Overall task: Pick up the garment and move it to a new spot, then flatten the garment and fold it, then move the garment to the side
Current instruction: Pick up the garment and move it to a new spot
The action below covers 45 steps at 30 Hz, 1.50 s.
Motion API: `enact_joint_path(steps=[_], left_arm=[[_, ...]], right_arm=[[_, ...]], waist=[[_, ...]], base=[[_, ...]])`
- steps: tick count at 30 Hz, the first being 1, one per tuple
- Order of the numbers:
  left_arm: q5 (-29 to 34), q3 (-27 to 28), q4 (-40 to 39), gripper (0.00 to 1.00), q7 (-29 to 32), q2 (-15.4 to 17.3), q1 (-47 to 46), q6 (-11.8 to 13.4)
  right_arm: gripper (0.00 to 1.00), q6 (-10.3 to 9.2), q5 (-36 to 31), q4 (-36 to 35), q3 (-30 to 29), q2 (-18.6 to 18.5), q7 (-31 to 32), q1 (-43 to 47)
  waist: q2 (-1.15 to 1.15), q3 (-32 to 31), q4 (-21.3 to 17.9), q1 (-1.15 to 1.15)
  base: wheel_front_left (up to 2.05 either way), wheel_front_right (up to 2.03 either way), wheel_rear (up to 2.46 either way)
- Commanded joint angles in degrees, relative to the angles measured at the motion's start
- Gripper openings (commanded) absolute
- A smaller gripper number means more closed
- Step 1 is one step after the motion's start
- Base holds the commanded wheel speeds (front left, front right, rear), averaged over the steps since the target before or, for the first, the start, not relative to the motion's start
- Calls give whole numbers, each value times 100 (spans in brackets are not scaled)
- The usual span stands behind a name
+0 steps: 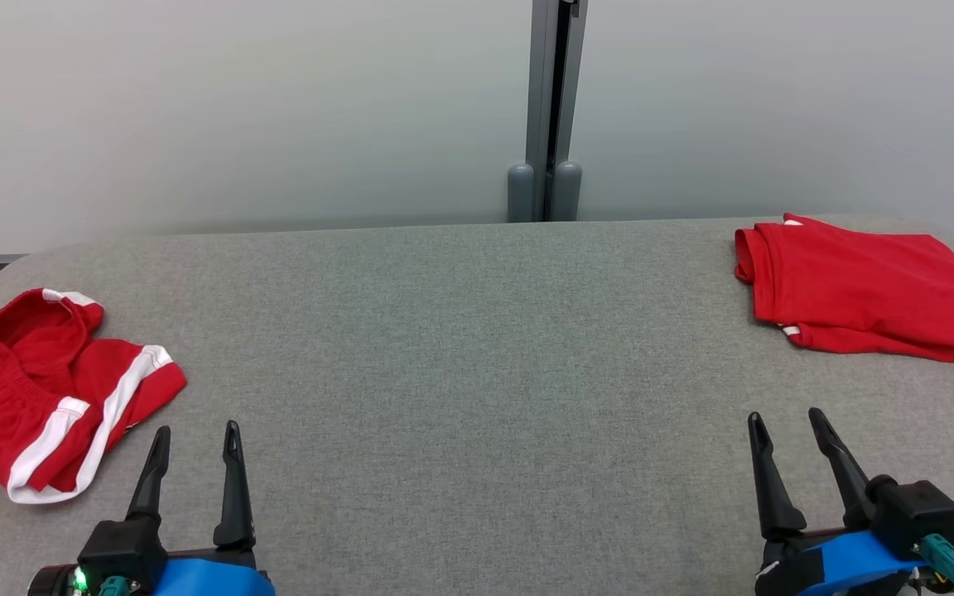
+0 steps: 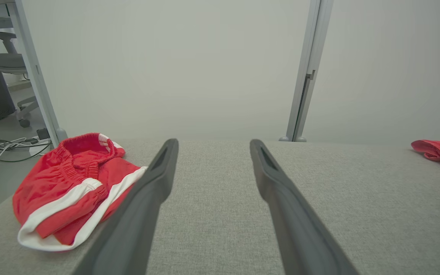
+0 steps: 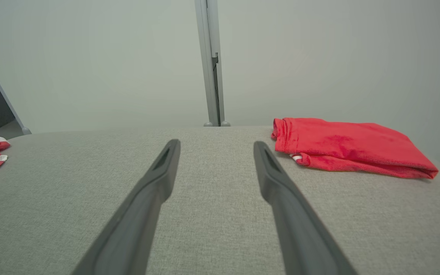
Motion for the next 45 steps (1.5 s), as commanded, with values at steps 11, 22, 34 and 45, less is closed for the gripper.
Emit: enact_joint_path(steps=[11, 22, 34, 45], left_arm=[[85, 65, 28, 100, -15, 35, -28, -18], [76, 200, 57, 100, -14, 66, 11, 50], [55, 301, 37, 100, -15, 100, -33, 87], [72, 364, -36, 100, -15, 111, 15, 155]], right_arm=[[100, 1, -13, 55, 37, 36, -18, 108], [100, 2, 230, 162, 197, 41, -18, 68], [100, 1, 292, 181, 145, 39, -18, 118], [100, 1, 233, 208, 87, 38, -17, 176]], waist=[[0, -15, 128, 0], [0, -68, 646, 0], [0, -60, 1538, 0], [0, -42, 2213, 0]], base=[[0, 0, 0], [0, 0, 0], [0, 0, 0], [0, 0, 0]])
